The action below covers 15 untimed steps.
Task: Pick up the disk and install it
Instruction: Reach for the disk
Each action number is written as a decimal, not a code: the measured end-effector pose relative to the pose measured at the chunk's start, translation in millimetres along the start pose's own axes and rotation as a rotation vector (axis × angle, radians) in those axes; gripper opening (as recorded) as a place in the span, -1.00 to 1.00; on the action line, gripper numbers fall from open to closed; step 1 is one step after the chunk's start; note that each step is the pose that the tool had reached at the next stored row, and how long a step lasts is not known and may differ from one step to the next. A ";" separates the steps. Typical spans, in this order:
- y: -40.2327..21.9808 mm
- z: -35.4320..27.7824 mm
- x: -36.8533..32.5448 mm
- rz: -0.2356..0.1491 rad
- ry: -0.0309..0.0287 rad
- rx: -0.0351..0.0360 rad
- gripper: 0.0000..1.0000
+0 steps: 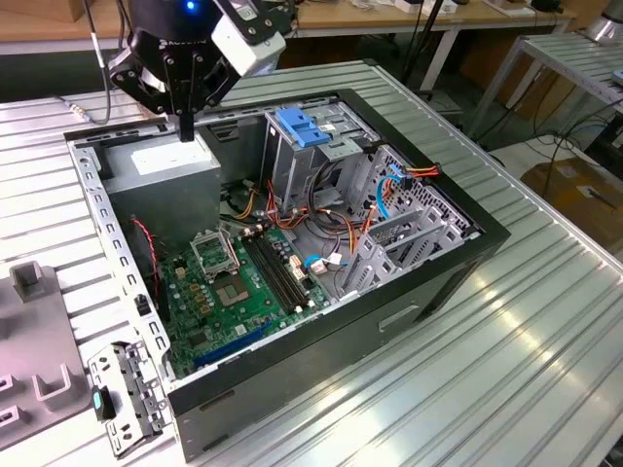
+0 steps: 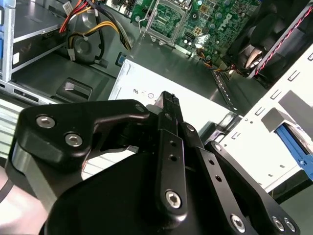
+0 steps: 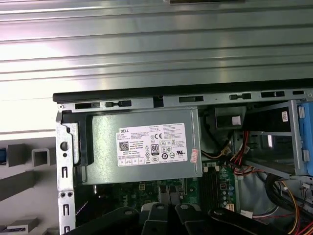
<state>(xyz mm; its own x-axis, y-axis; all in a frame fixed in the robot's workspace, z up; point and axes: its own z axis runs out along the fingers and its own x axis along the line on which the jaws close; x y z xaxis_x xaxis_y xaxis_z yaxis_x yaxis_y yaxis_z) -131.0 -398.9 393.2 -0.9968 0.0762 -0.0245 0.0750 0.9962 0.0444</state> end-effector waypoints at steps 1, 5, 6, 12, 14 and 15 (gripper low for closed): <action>-0.1 0.0 1.2 0.000 0.0000 0.0000 -0.79; -0.4 0.0 5.5 0.000 0.0002 0.0000 -0.79; -0.6 0.0 7.6 0.000 0.0005 0.0000 -0.79; -1.0 0.3 12.3 0.000 0.0030 0.0002 -0.79; -1.0 0.4 13.7 0.000 0.0049 0.0004 -0.79; -1.2 0.4 14.7 0.000 0.0064 0.0005 -0.79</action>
<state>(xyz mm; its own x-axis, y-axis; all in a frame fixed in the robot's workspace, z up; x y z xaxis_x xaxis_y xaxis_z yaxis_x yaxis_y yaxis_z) -145.8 -399.0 392.4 -0.9969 0.0762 -0.0180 0.0753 0.9962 0.0439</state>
